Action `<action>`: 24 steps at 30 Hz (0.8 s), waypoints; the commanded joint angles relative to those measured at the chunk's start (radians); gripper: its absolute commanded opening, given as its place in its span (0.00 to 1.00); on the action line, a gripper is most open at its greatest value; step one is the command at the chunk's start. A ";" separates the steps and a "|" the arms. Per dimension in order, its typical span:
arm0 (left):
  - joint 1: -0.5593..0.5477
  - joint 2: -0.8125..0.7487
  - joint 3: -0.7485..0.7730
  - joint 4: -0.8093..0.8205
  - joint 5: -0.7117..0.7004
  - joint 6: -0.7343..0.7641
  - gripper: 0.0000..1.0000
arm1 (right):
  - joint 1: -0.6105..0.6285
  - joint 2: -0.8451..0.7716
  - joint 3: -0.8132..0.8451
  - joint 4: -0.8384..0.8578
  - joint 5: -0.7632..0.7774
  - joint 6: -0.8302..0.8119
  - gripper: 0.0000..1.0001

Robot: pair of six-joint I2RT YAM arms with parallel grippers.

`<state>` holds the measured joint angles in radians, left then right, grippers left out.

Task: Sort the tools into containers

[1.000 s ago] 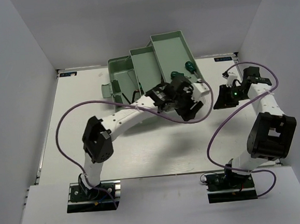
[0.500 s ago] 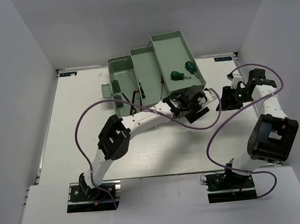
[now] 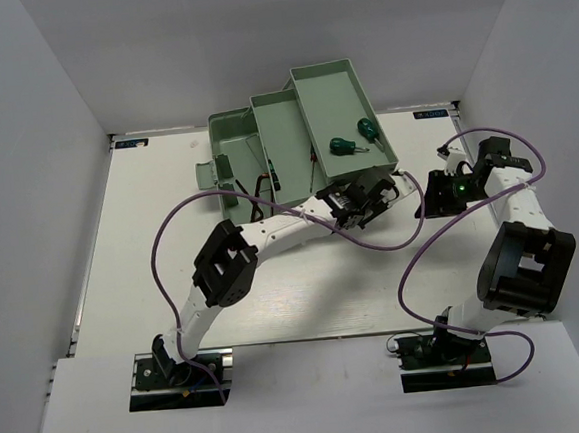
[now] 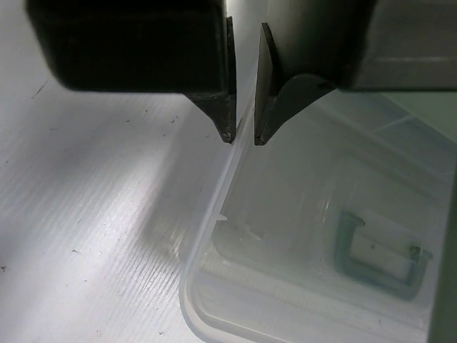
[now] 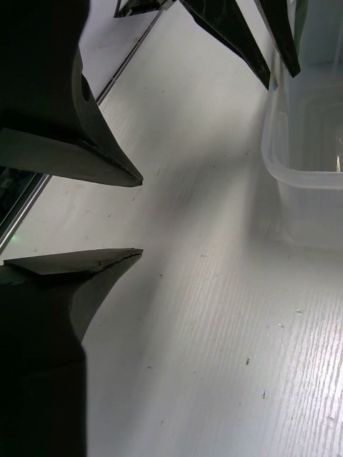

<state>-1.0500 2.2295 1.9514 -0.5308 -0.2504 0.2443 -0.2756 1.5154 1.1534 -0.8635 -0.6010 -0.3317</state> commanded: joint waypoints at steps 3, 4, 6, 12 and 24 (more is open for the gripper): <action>-0.010 0.028 0.015 -0.037 0.054 -0.040 0.00 | -0.004 0.014 0.015 0.029 -0.005 0.031 0.46; -0.010 0.018 0.026 -0.037 0.054 -0.040 0.00 | -0.005 0.015 0.016 0.034 0.012 0.039 0.48; -0.010 -0.008 0.066 -0.047 0.054 -0.049 0.00 | -0.005 0.023 0.017 0.047 0.033 0.049 0.51; 0.010 -0.112 0.093 -0.048 0.074 -0.086 0.00 | -0.005 0.075 0.035 0.081 0.072 0.111 0.58; 0.064 -0.248 0.103 -0.018 0.065 -0.140 0.00 | 0.021 0.259 0.179 0.086 0.127 0.230 0.52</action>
<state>-1.0054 2.1799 1.9984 -0.6296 -0.1722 0.1547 -0.2672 1.7435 1.2526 -0.7895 -0.4854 -0.1490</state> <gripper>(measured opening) 0.233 0.542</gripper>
